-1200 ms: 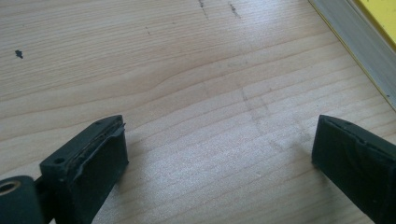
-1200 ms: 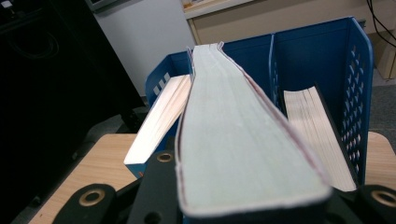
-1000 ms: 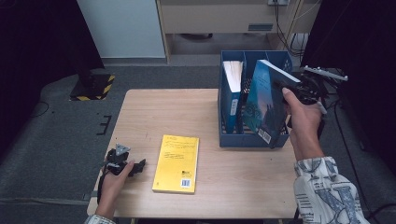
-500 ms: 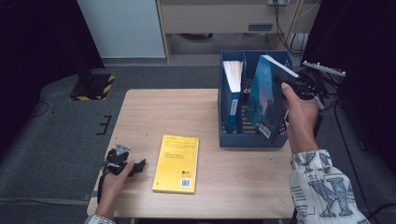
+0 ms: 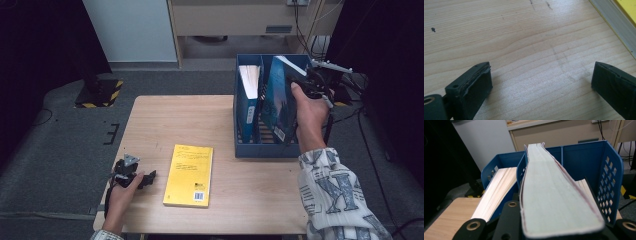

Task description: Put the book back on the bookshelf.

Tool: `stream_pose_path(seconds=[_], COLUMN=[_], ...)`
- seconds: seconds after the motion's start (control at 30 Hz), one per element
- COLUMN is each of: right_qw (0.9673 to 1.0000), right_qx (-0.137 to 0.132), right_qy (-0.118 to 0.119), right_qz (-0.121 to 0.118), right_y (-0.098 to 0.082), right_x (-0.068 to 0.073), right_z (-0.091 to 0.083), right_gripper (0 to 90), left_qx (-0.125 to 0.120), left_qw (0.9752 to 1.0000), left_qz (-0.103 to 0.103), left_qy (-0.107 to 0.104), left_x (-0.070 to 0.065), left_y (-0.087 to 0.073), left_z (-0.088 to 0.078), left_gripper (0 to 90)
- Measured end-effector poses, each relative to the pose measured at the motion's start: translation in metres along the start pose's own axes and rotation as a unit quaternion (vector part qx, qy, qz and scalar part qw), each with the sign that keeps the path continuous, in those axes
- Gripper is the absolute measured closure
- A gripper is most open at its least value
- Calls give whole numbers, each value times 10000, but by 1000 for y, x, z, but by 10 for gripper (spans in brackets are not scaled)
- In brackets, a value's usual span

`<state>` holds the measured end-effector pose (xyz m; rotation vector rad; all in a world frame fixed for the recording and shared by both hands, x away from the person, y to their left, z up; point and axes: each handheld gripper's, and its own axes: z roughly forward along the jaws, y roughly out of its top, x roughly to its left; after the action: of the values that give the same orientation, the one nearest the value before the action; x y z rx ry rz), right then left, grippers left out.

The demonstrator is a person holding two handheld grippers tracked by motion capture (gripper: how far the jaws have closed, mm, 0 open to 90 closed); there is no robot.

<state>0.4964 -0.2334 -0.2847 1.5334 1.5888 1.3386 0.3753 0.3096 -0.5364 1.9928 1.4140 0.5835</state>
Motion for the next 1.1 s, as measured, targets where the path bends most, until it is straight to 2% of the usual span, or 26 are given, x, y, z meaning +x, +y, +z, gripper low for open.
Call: stream_pose_path(seconds=[0.4, 0.7, 0.83, 1.1], right_qw=[9989, 9986, 9981, 9984], right_qx=[-83, -168, -166, -158], right_qy=[105, 87, 106, 54], right_qz=[439, 490, 585, 539], right_y=[-9, -13, -13, -16], right_x=[7, 8, 8, 9], right_z=[23, 37, 42, 53], right_gripper=[728, 728, 727, 727], left_qx=[4, 4, 15, -16], left_qw=[10000, 10000, 10000, 10000], left_qz=[5, 8, 16, -27], left_qy=[-6, -12, 5, 11], left_x=[0, 0, 0, -1], left_y=[0, 1, 1, 1], left_z=[0, 0, 1, 2], left_gripper=[24, 25, 23, 22])
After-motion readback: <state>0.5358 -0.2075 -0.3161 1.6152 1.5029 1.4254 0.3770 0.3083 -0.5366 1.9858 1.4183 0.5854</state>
